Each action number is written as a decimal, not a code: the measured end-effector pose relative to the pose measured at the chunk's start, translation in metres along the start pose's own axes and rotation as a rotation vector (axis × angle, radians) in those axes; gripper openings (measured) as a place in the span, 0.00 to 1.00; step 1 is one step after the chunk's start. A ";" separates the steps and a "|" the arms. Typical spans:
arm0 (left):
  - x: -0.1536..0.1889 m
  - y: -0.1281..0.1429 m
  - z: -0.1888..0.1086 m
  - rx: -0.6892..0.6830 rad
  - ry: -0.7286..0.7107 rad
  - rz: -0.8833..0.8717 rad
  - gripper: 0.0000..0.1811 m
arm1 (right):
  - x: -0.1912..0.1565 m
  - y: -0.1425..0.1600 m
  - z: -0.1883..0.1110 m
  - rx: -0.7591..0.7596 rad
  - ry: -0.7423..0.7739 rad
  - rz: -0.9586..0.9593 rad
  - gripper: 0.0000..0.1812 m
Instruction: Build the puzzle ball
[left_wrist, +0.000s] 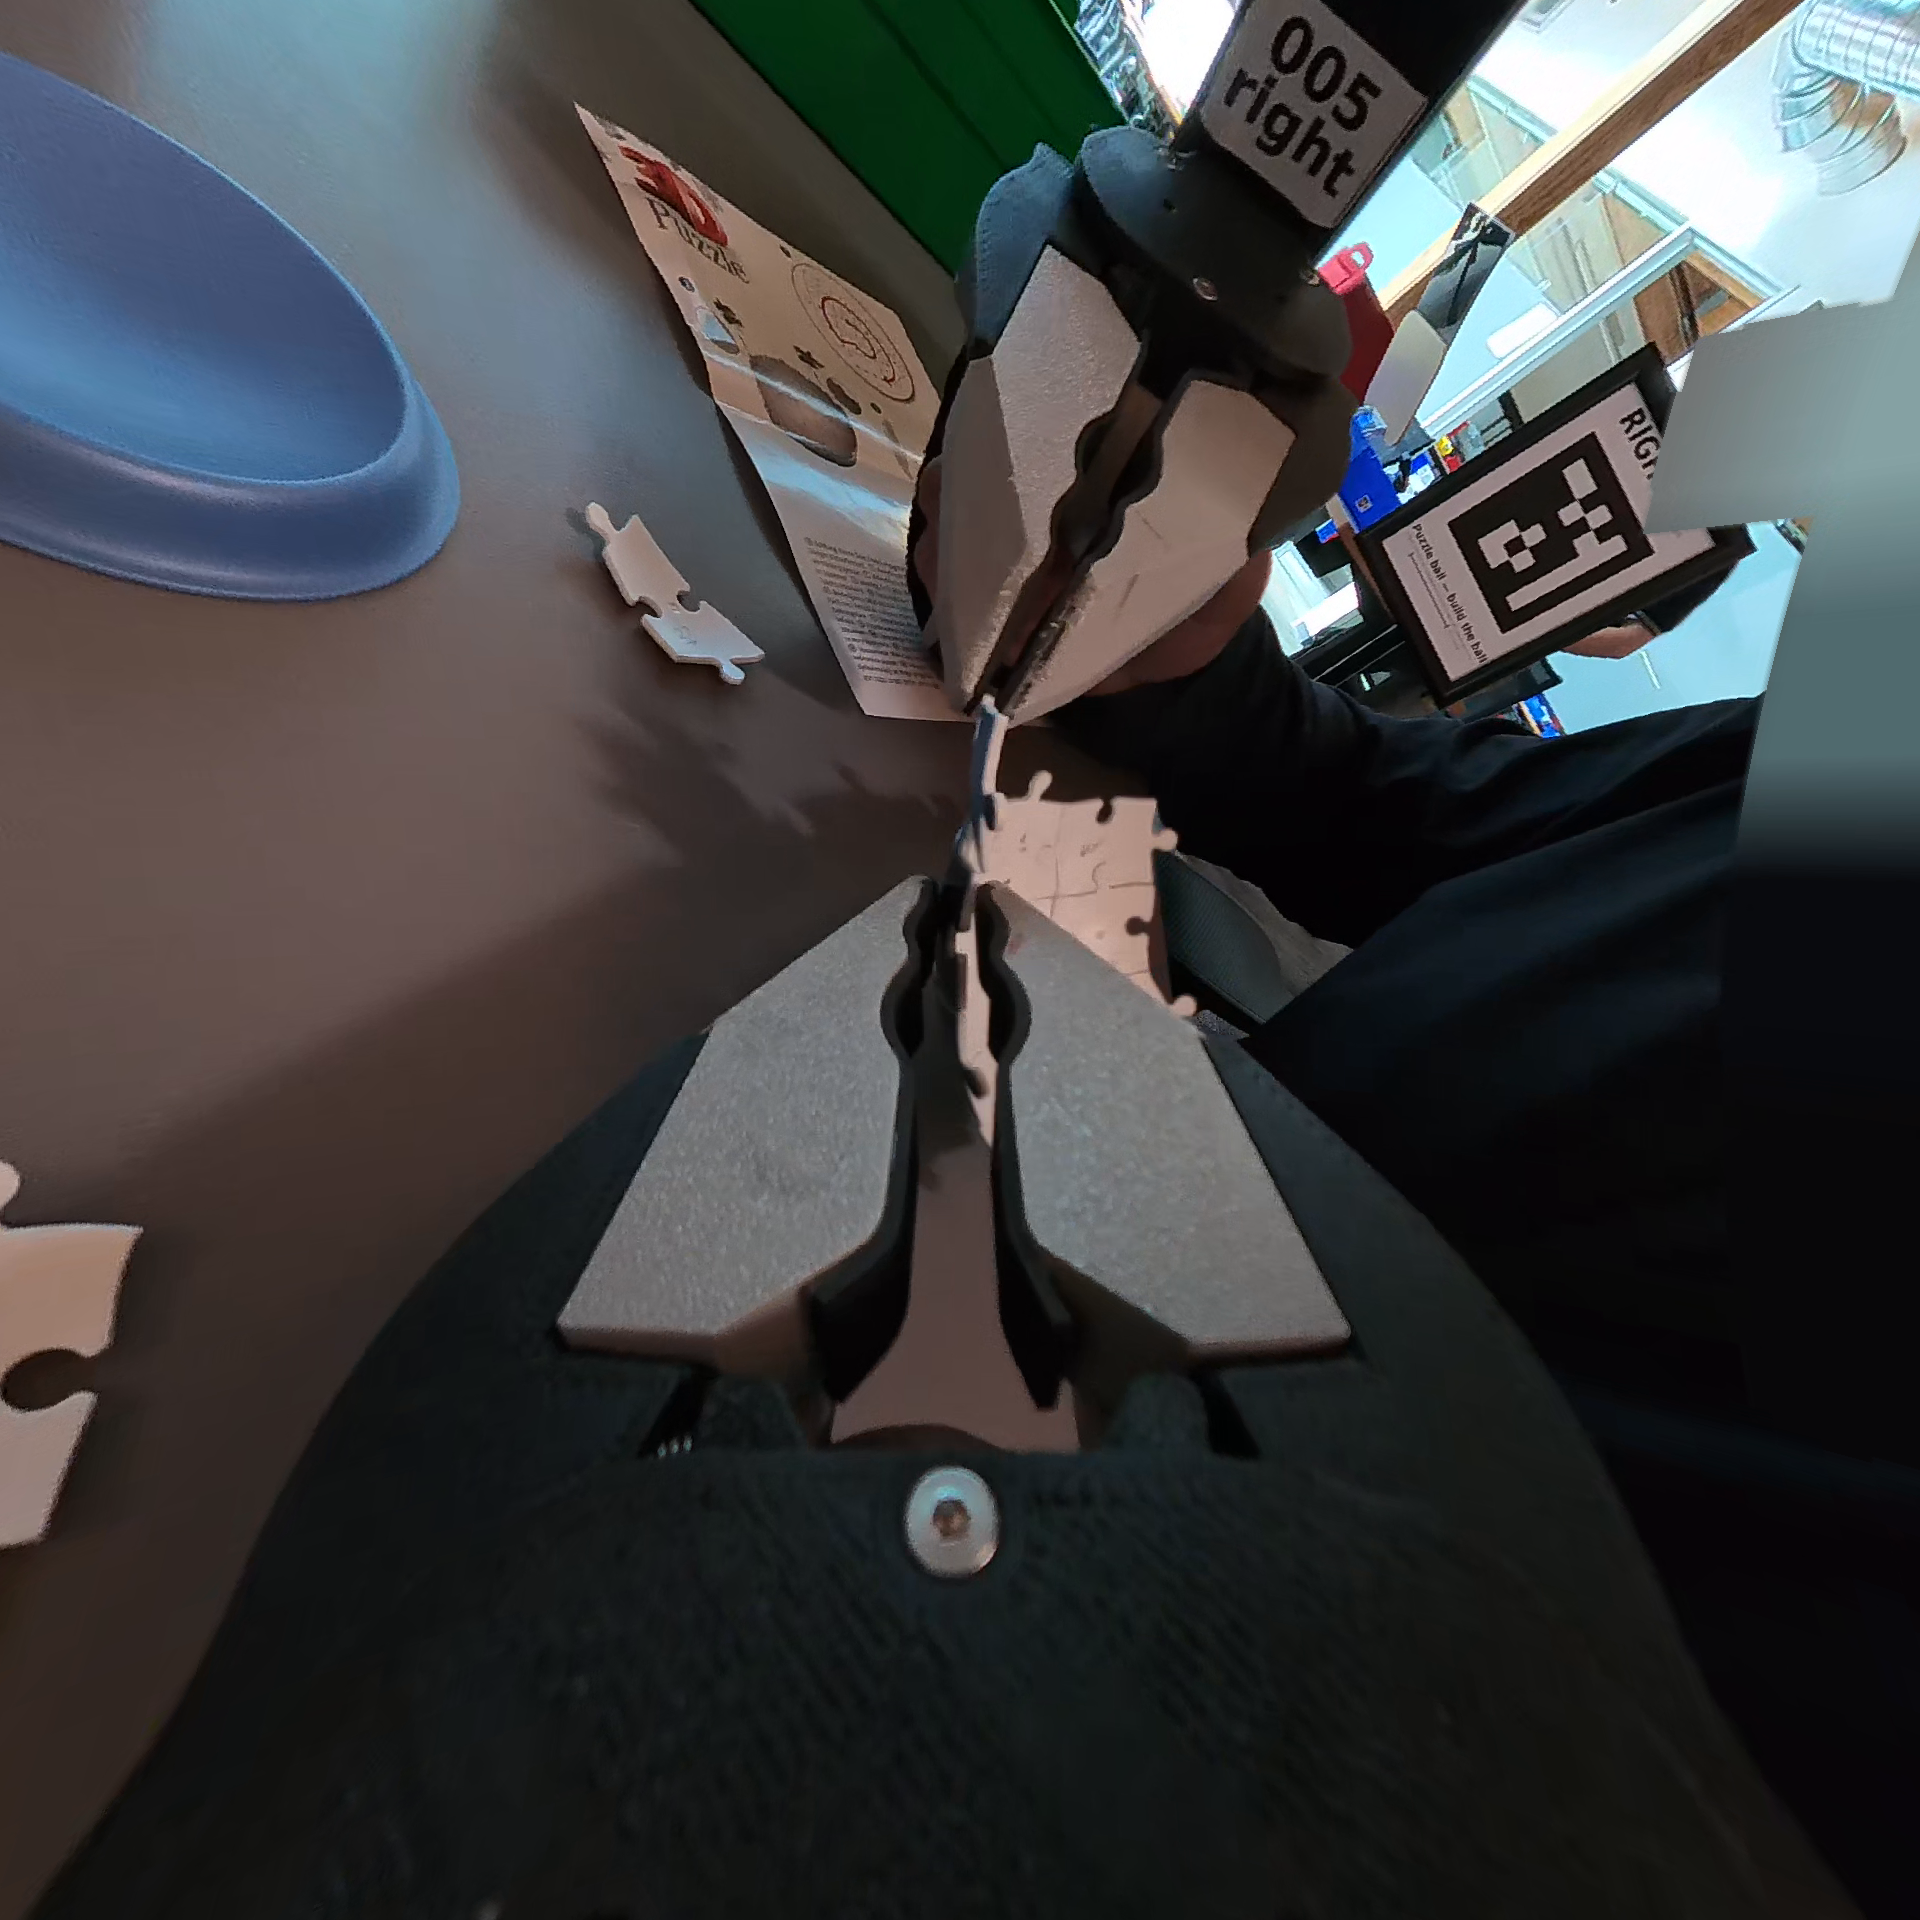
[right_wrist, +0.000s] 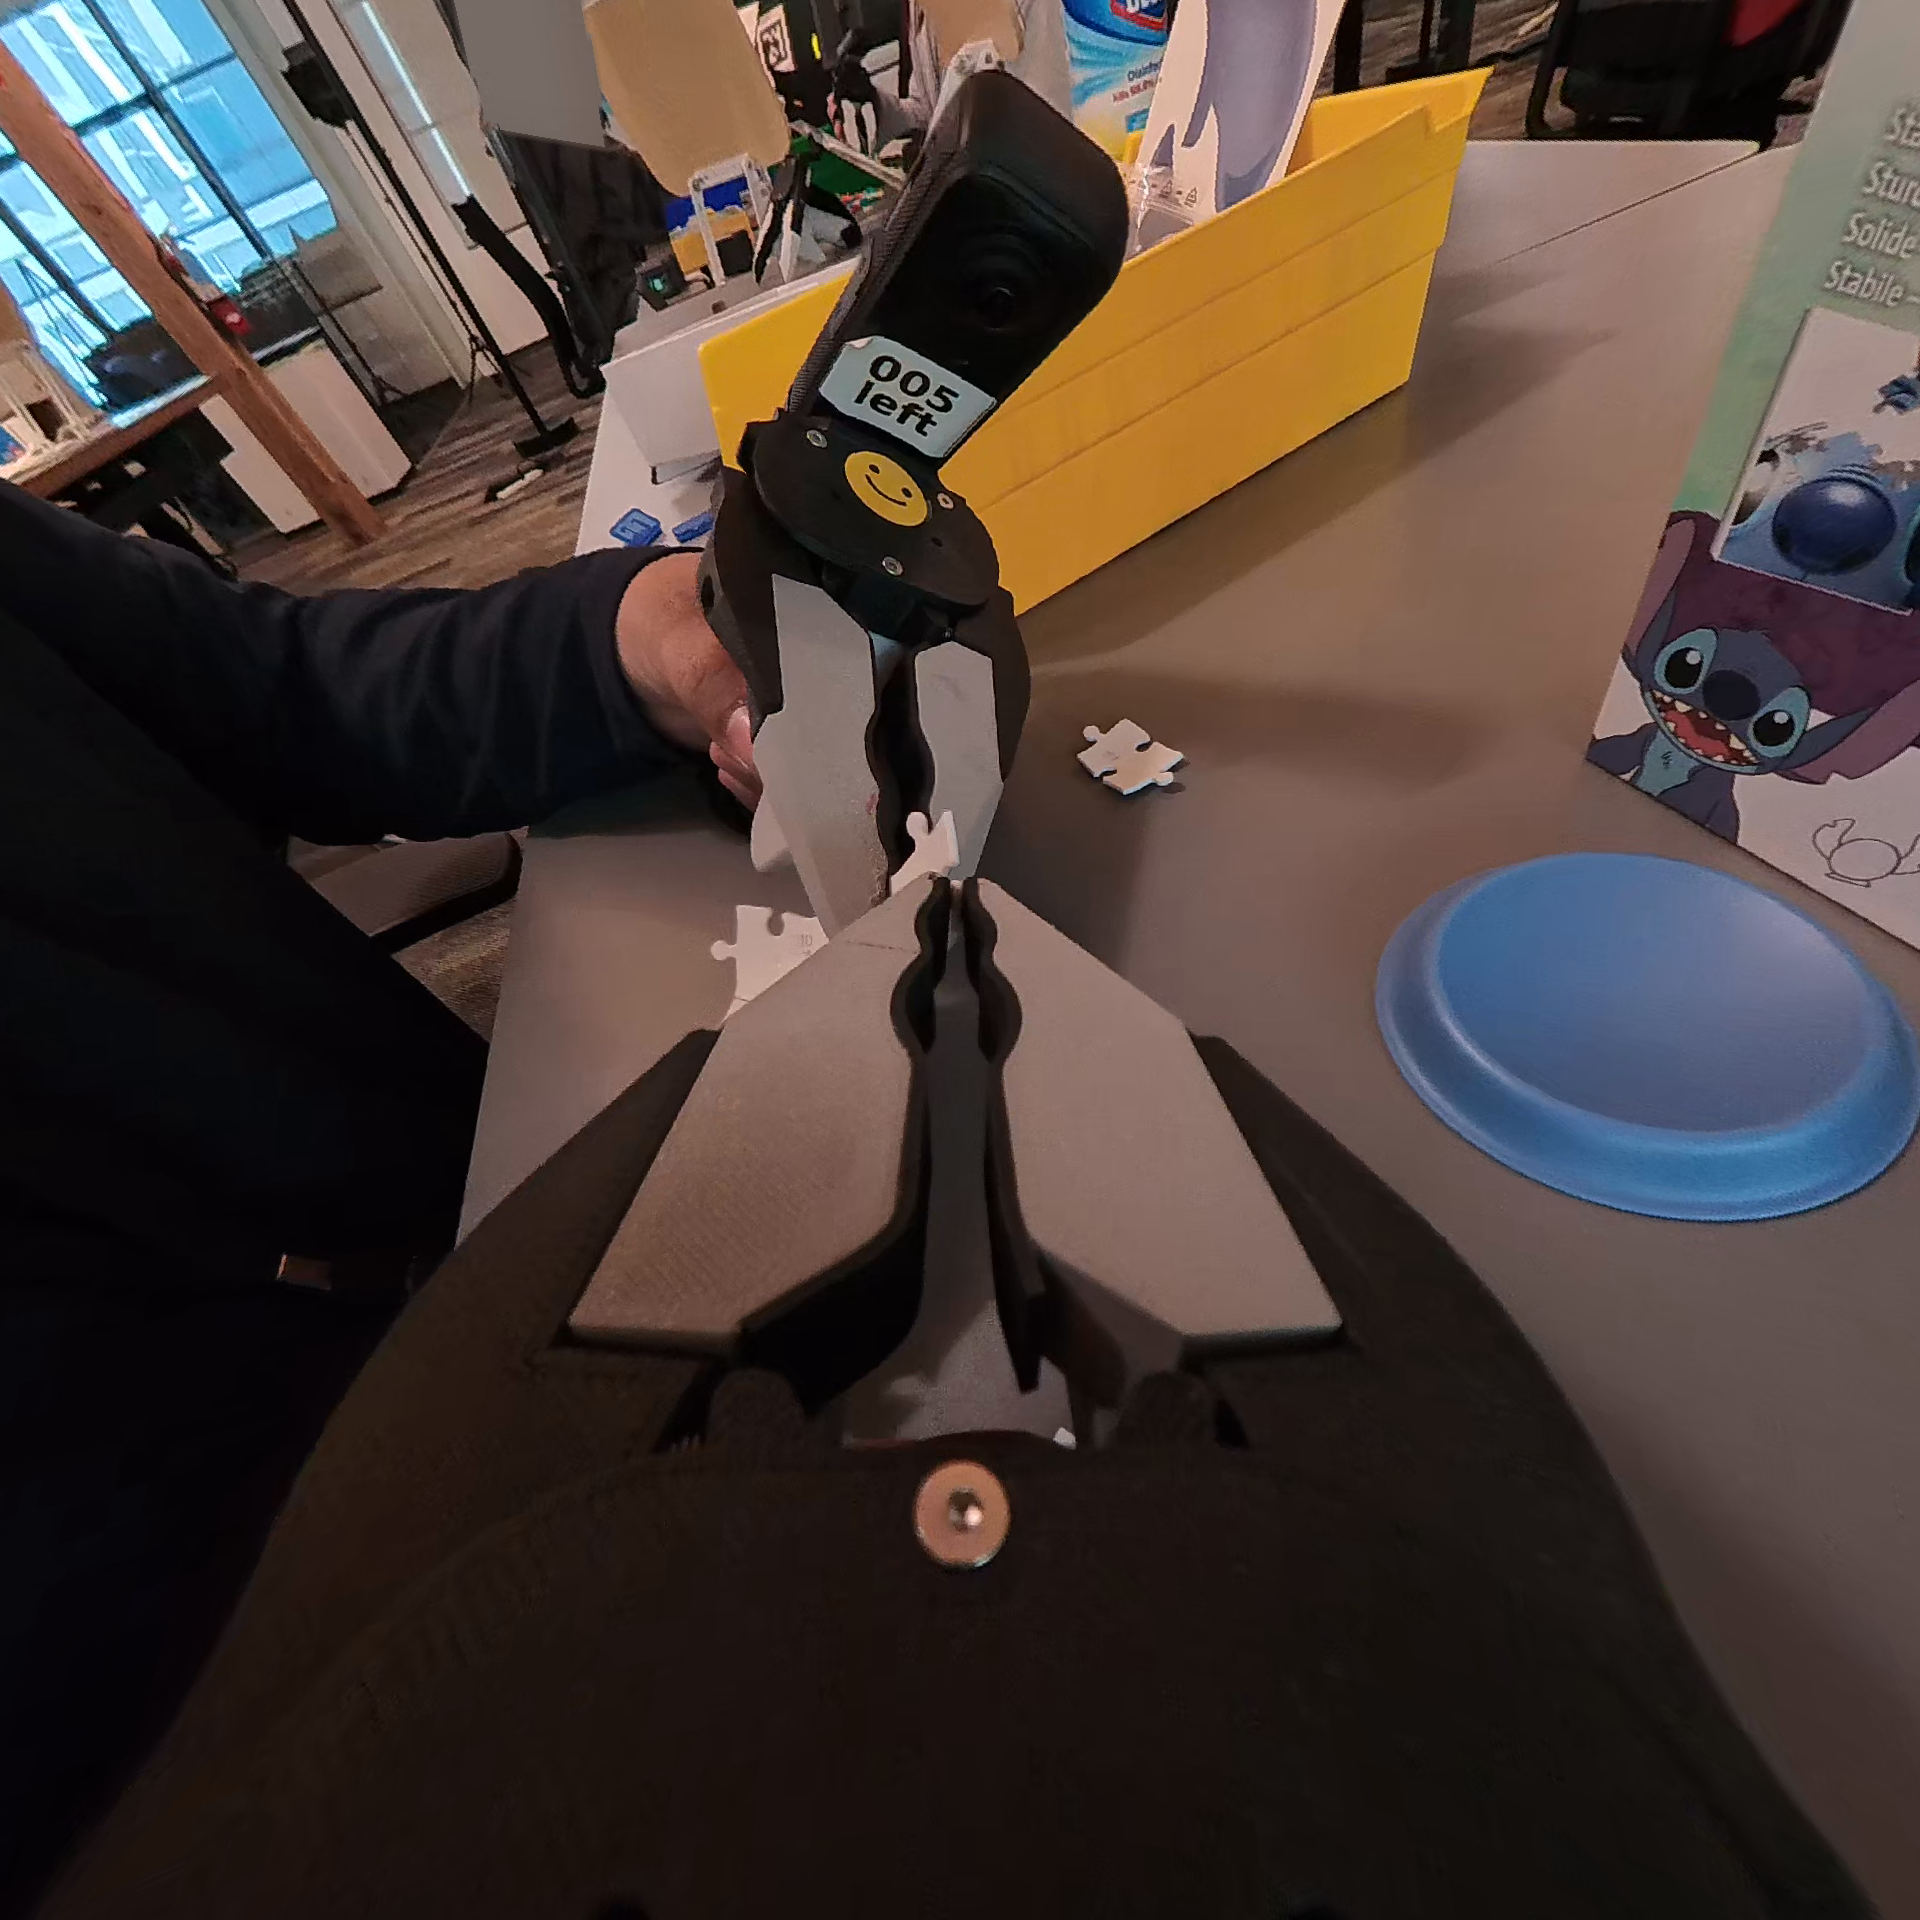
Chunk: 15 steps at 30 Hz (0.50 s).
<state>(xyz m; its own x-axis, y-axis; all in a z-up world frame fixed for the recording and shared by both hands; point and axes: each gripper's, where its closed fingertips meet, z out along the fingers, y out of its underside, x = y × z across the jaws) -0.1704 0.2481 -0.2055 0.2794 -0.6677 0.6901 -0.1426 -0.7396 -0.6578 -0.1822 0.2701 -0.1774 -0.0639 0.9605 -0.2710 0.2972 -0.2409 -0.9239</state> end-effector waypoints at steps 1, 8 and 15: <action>0.000 0.000 0.000 0.000 0.000 0.000 0.02 | 0.000 0.000 0.000 -0.002 0.003 -0.005 0.00; 0.000 -0.001 0.000 0.009 0.005 -0.016 0.04 | 0.002 0.002 0.001 -0.016 0.053 -0.069 0.00; -0.002 -0.002 -0.001 0.016 0.004 -0.037 0.05 | 0.002 0.001 0.001 -0.022 0.119 -0.150 0.00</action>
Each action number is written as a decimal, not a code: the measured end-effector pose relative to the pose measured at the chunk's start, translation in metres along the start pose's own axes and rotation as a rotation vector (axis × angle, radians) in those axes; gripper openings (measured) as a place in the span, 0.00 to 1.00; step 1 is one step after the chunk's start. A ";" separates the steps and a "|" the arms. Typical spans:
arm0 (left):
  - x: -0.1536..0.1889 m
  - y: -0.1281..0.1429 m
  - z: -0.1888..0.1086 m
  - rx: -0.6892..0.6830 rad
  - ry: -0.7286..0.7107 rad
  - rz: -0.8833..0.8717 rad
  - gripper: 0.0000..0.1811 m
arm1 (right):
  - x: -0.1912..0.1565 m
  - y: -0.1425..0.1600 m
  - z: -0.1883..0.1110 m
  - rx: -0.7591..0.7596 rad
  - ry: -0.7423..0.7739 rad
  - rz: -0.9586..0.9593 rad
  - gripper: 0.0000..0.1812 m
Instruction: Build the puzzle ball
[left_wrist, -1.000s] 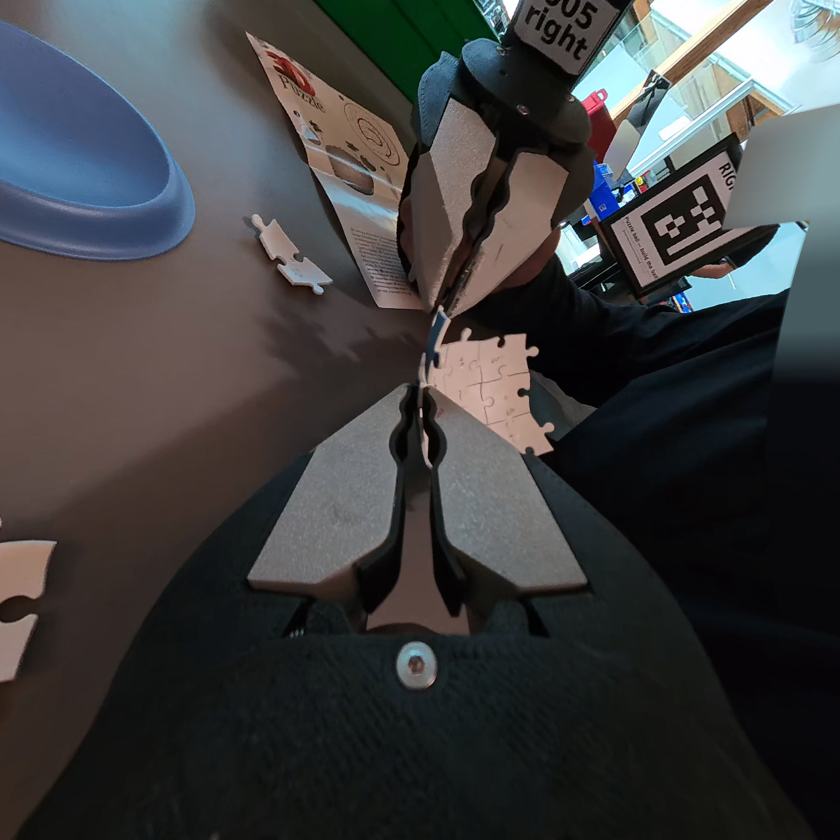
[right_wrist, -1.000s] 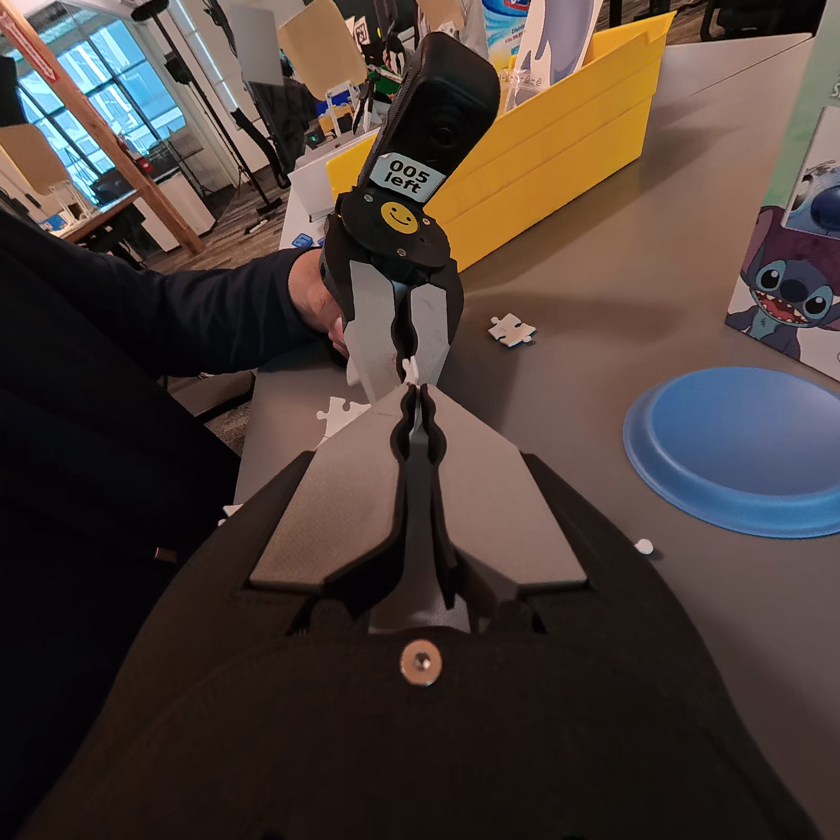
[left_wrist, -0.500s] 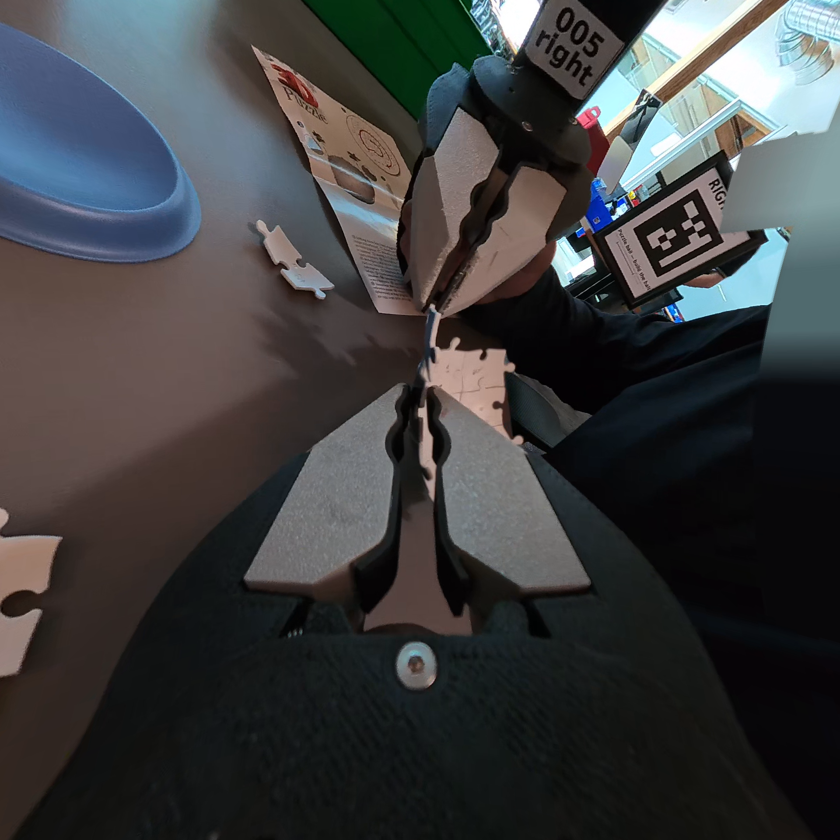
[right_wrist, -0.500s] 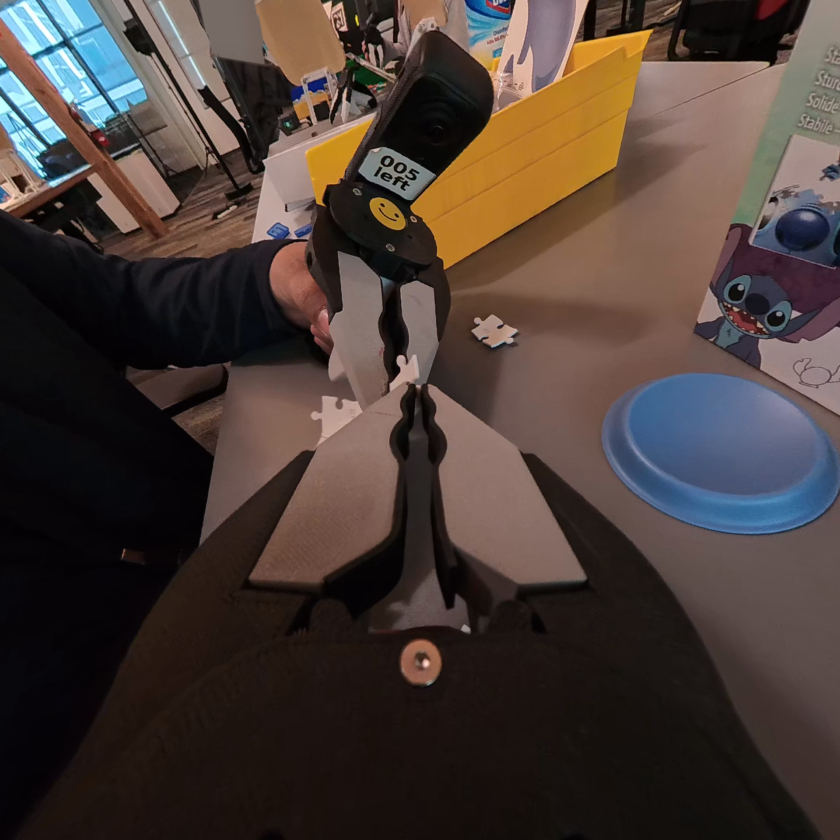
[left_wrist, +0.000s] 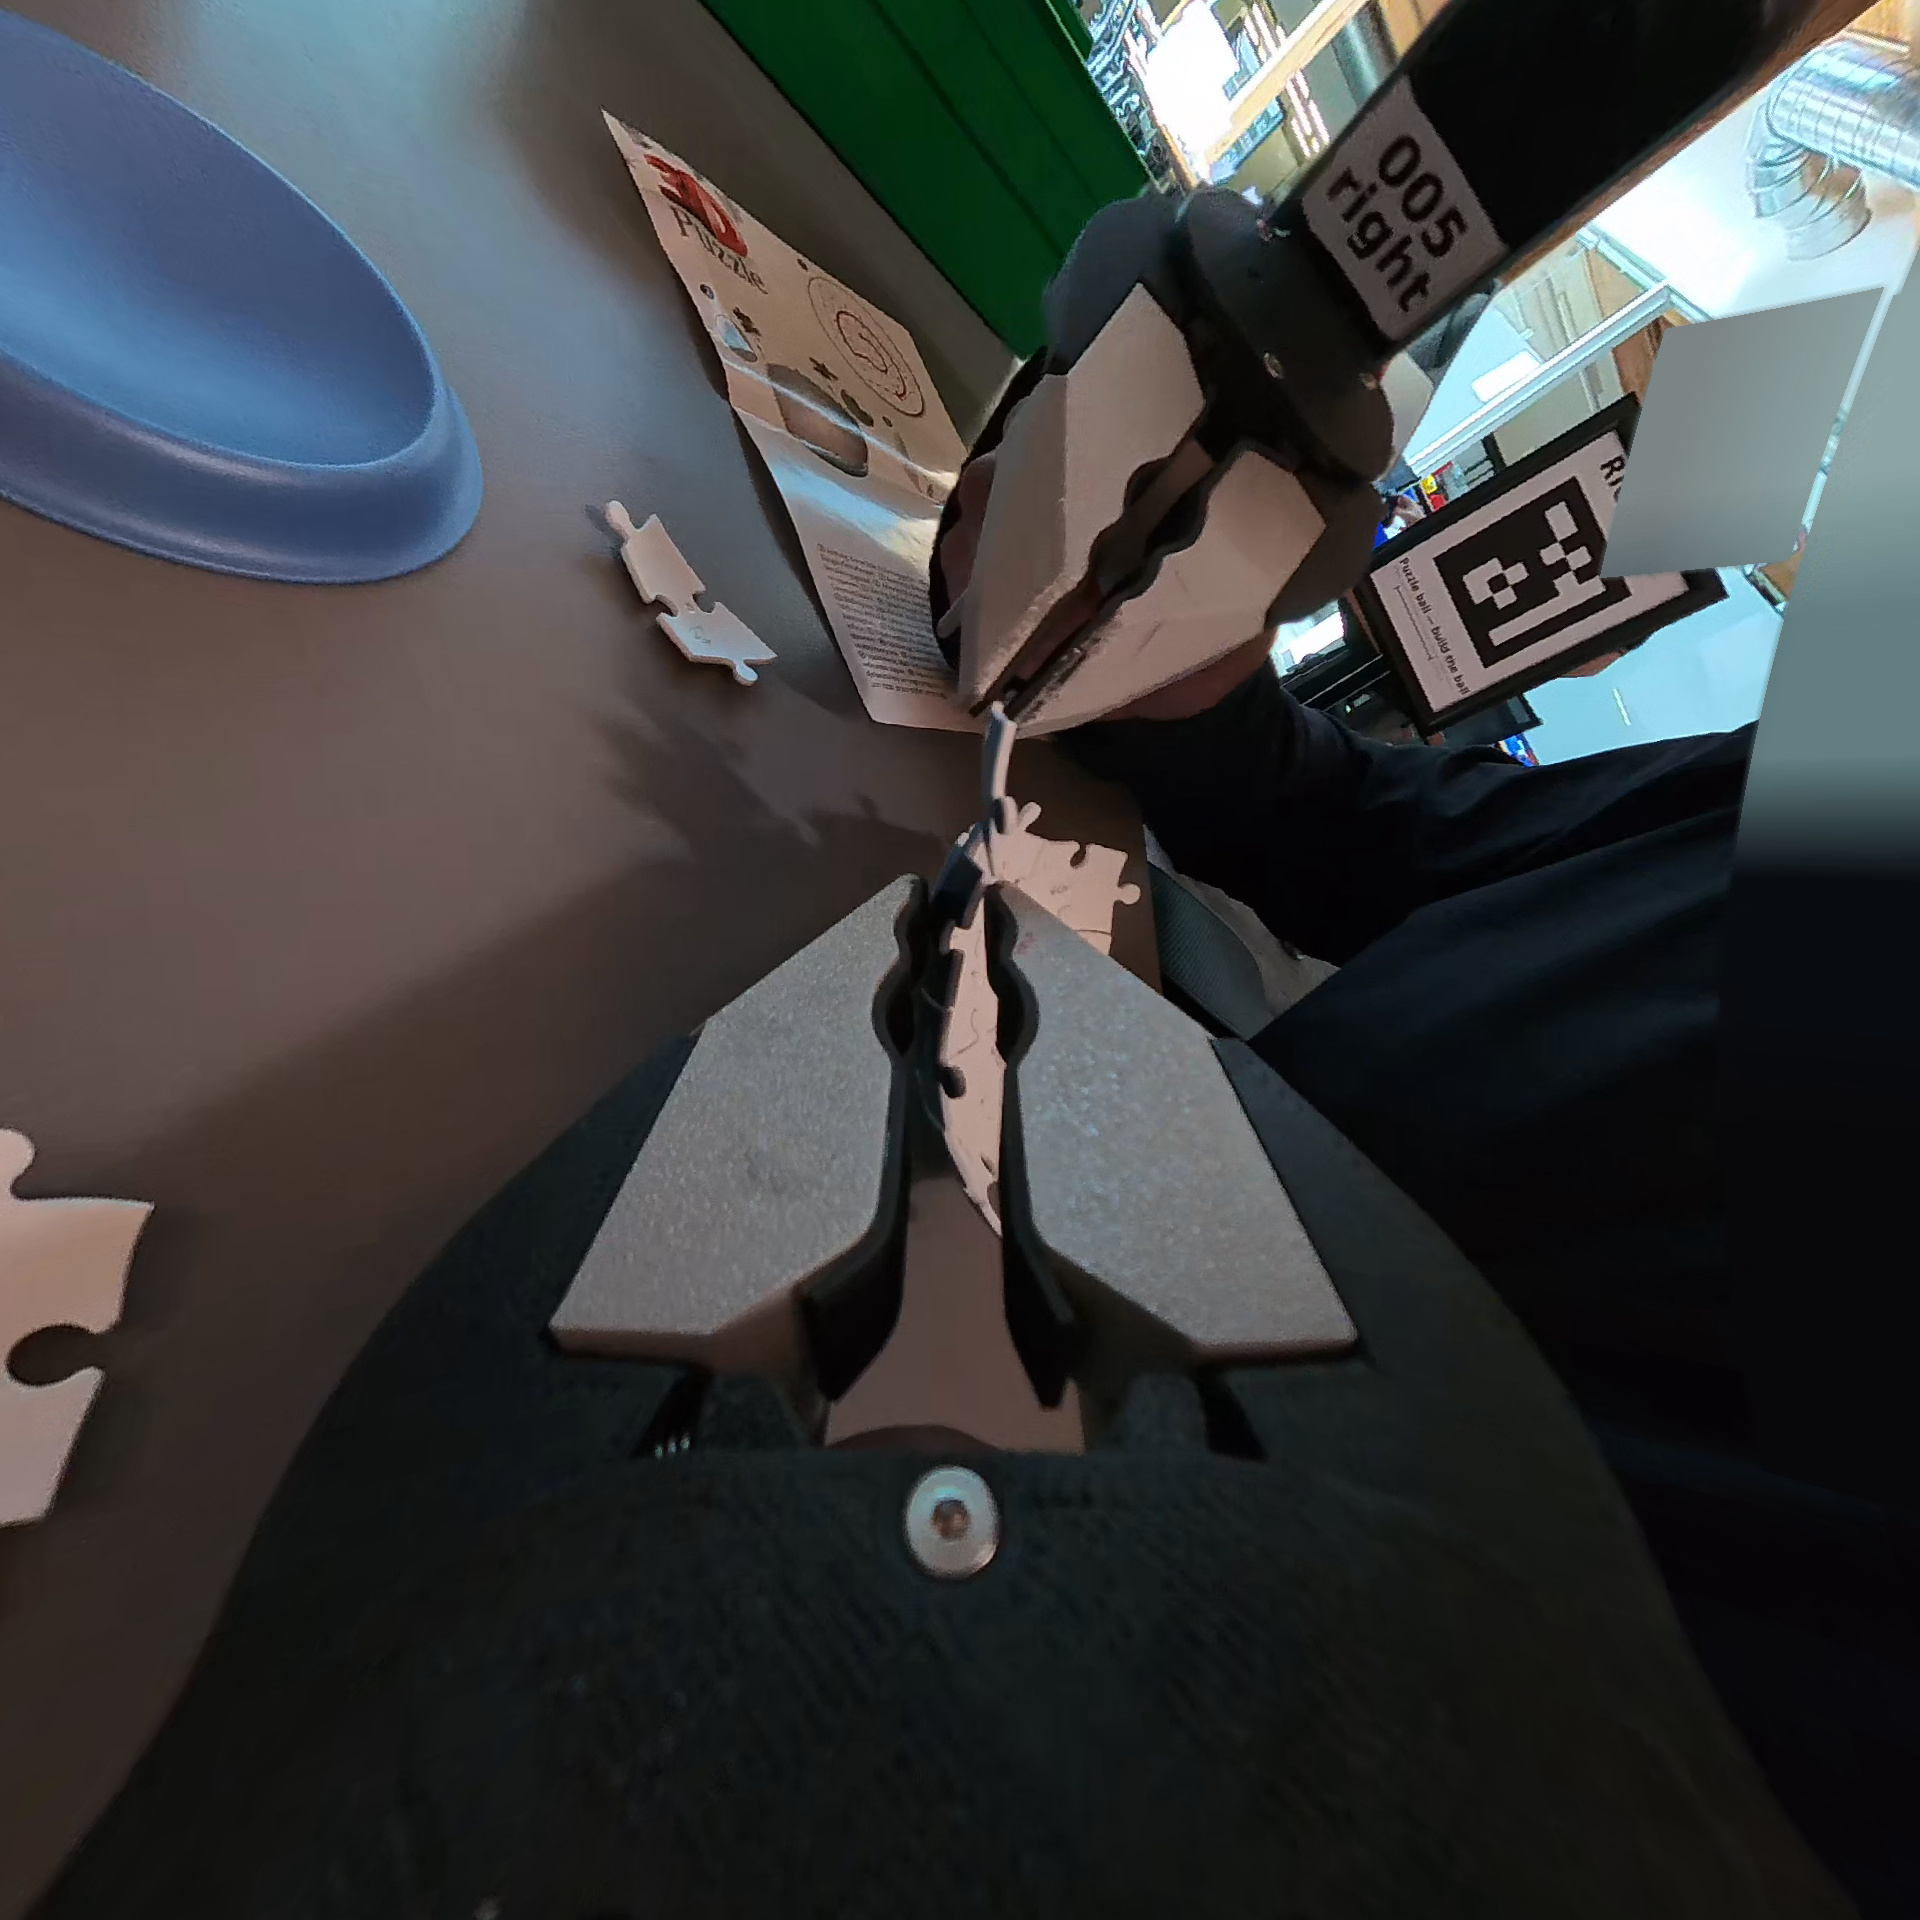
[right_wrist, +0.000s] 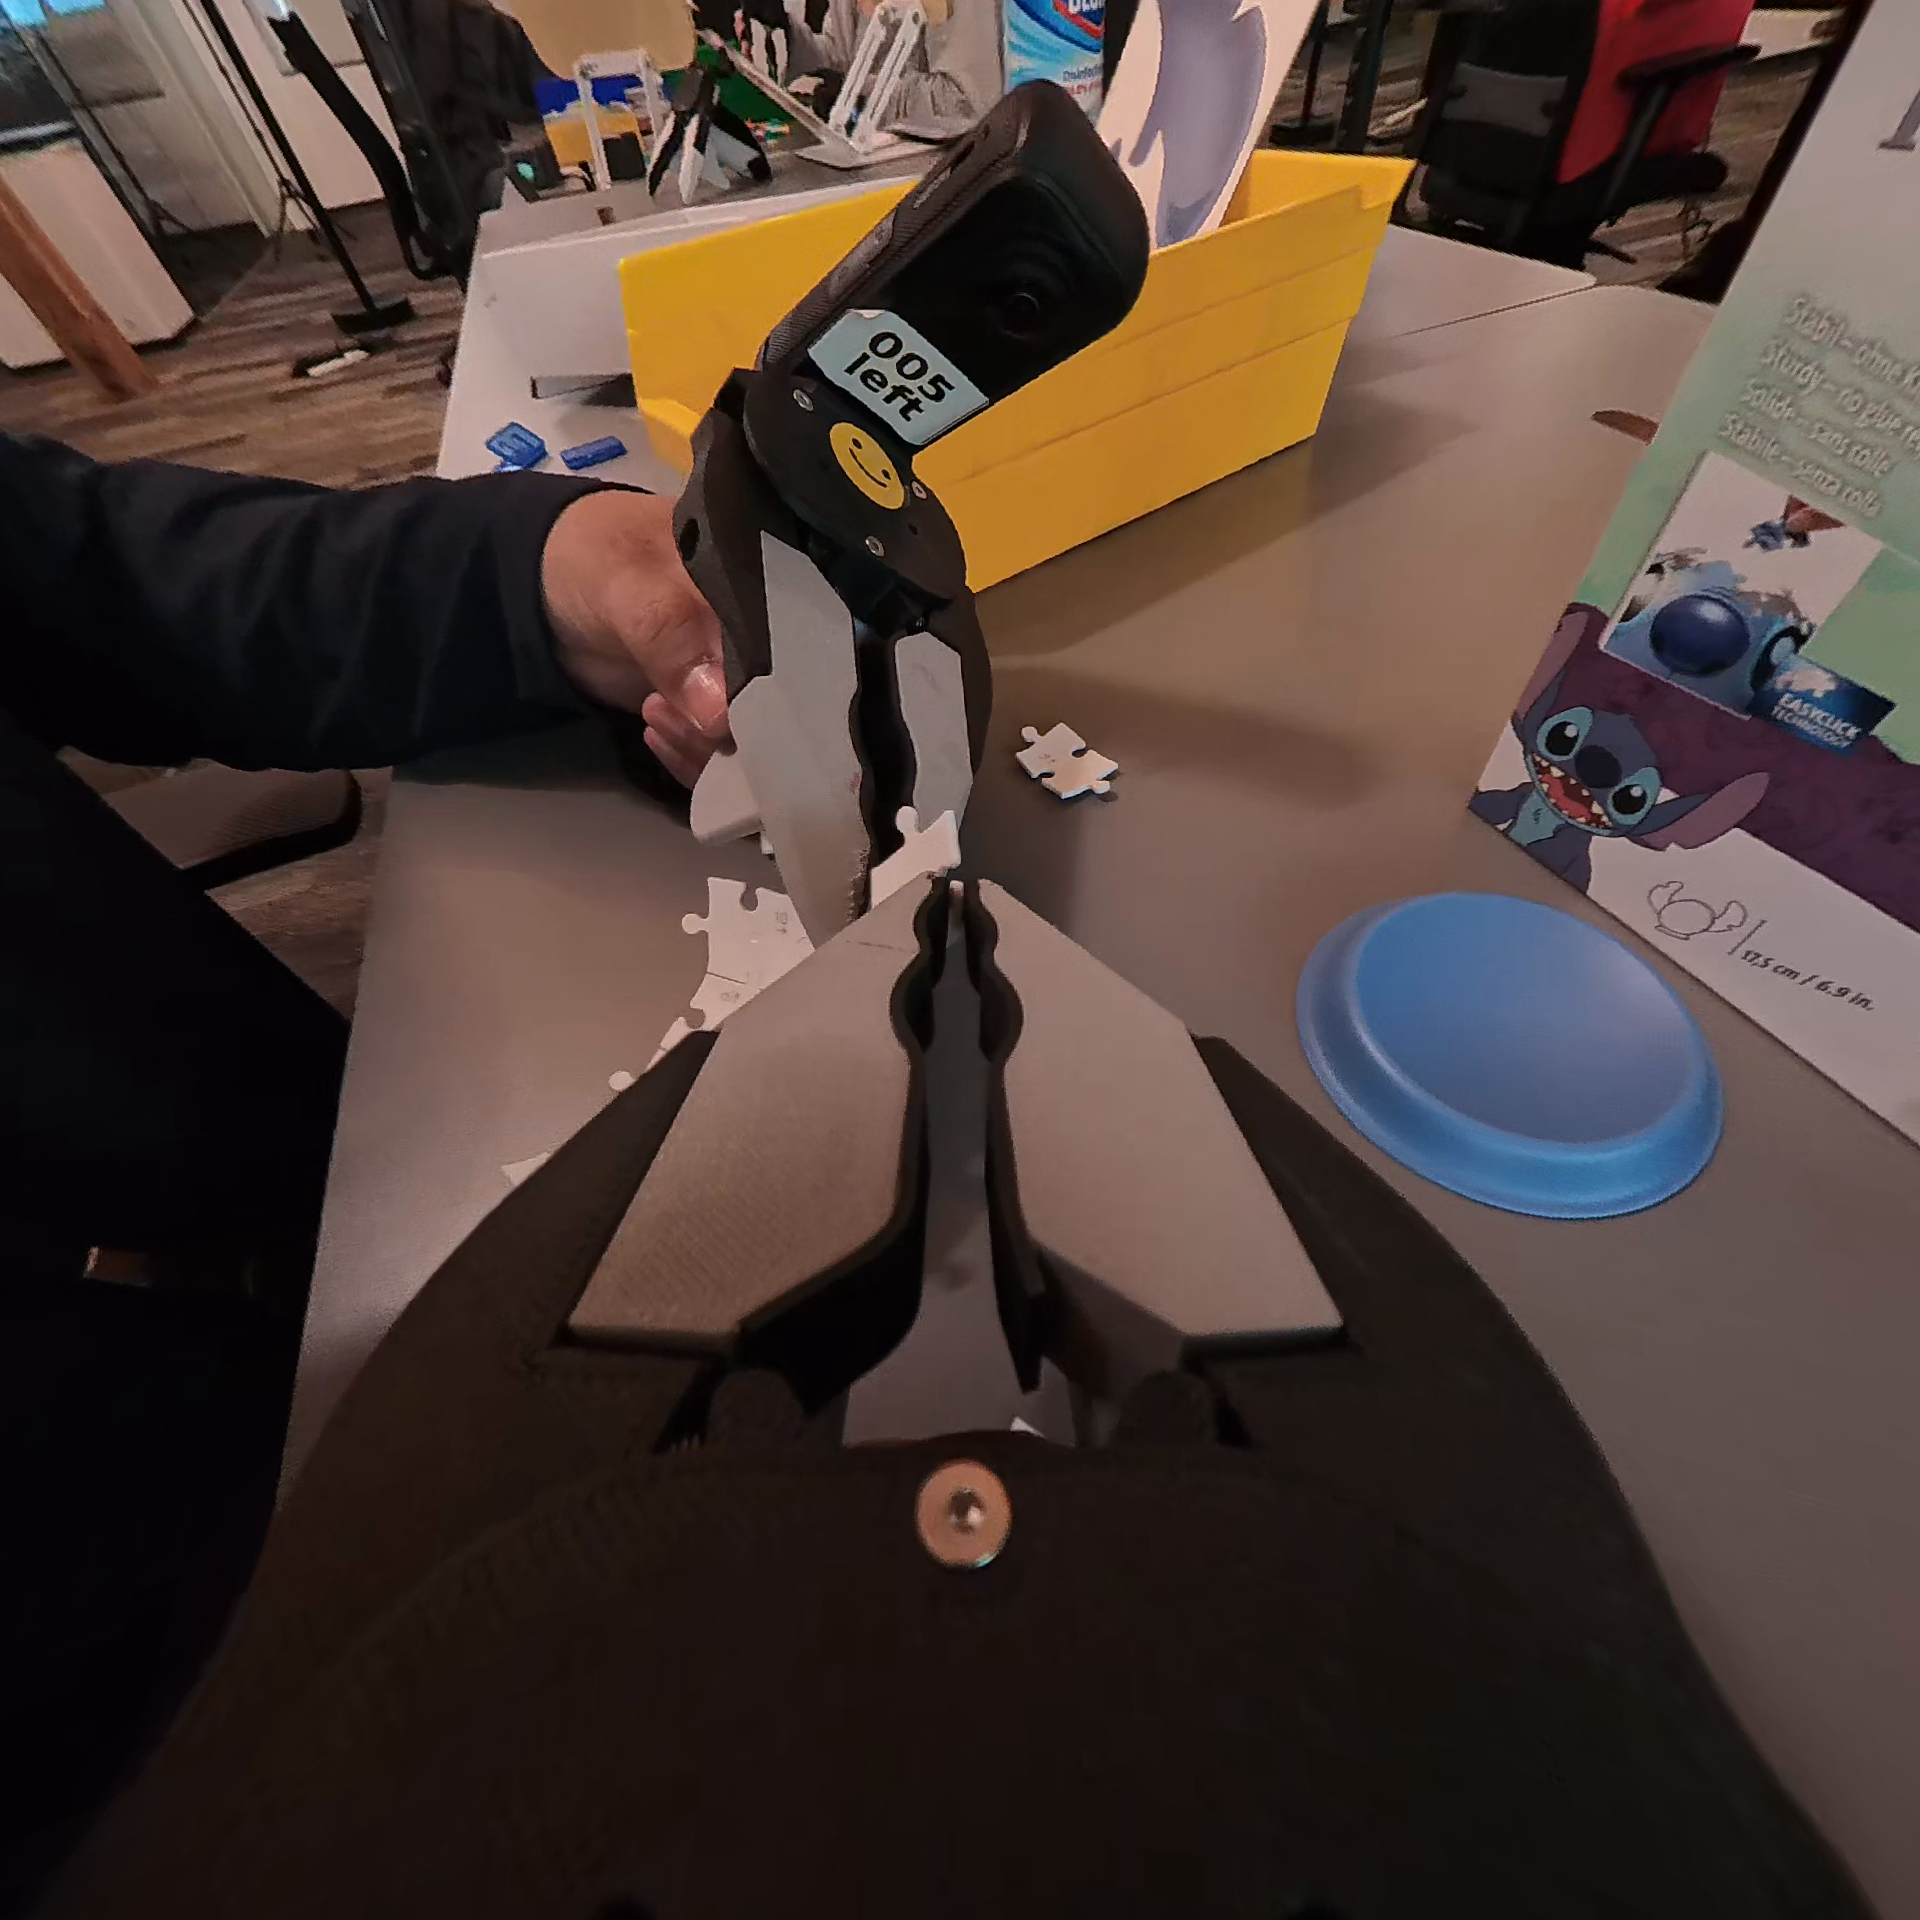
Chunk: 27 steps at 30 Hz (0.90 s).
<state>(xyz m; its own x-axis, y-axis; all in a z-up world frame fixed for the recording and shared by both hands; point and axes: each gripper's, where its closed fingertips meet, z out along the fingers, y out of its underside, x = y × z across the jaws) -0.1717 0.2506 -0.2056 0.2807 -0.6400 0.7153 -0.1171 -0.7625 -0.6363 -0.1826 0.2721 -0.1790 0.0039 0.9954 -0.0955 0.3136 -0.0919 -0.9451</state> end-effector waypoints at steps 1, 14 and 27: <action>-0.001 0.000 0.000 0.001 -0.001 -0.004 0.04 | 0.000 0.000 0.000 -0.001 0.011 -0.015 0.00; -0.007 -0.001 0.000 0.006 -0.032 -0.039 0.04 | 0.001 0.001 0.001 -0.020 0.184 -0.230 0.00; -0.009 -0.008 -0.002 0.070 -0.050 -0.052 0.05 | 0.004 -0.002 -0.002 0.009 0.317 -0.200 0.00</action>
<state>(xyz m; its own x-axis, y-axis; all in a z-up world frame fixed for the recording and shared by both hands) -0.1749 0.2625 -0.2060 0.3322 -0.5925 0.7339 -0.0342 -0.7851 -0.6184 -0.1816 0.2761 -0.1769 0.2375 0.9524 0.1911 0.3298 0.1059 -0.9381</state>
